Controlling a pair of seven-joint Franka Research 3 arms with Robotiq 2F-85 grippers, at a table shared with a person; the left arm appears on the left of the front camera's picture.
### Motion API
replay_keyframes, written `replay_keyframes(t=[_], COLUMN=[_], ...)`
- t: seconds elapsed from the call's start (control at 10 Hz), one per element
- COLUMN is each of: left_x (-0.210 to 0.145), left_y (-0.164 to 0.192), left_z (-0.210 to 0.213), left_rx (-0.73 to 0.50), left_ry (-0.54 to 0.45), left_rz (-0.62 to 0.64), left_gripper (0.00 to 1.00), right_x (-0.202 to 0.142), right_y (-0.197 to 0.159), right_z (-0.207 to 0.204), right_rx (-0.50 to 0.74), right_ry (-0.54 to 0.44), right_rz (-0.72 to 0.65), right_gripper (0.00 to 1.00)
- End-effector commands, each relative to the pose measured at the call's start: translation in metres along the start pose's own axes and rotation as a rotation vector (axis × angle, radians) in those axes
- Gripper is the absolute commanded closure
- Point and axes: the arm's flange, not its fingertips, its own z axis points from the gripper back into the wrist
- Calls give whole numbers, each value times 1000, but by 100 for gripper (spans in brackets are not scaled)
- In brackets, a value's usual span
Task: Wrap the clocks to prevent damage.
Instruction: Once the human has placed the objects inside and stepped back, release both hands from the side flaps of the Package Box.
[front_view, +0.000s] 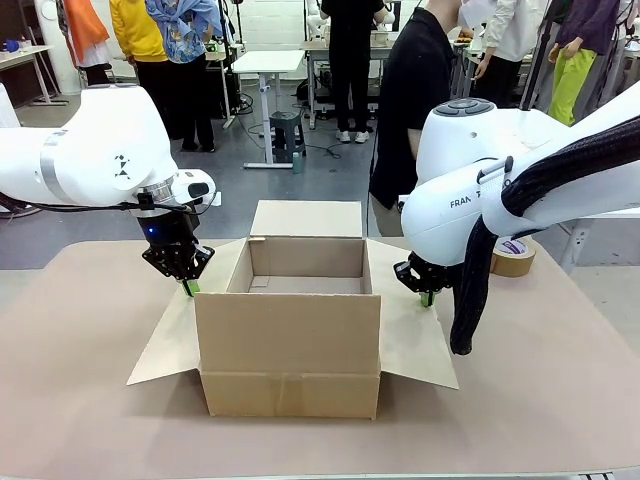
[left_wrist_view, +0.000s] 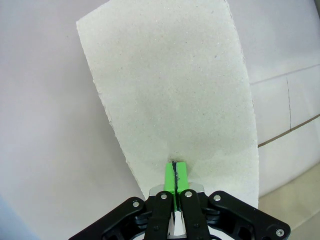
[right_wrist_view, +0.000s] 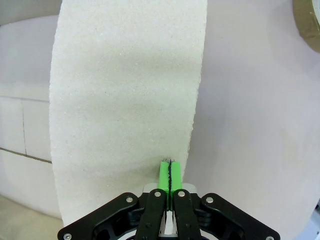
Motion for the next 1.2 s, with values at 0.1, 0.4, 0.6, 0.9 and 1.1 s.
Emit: replay_keyframes(t=[0.1, 0.4, 0.6, 0.9, 1.1], left_x=[0, 0, 0, 0, 0], left_y=[0, 0, 0, 0, 0], left_z=[-1, -1, -1, -1, -1], left_rx=[5, 5, 5, 5, 5], left_ry=[2, 2, 2, 2, 2], left_rz=[6, 6, 6, 6, 6], left_gripper=[100, 100, 100, 100, 100], right_x=[0, 0, 0, 0, 0], right_y=[0, 0, 0, 0, 0], right_z=[-1, -1, -1, -1, -1], right_rx=[-7, -7, -7, -7, -7], right_ry=[0, 0, 0, 0, 0], right_rz=[3, 3, 3, 3, 3], right_gripper=[99, 99, 99, 99, 99])
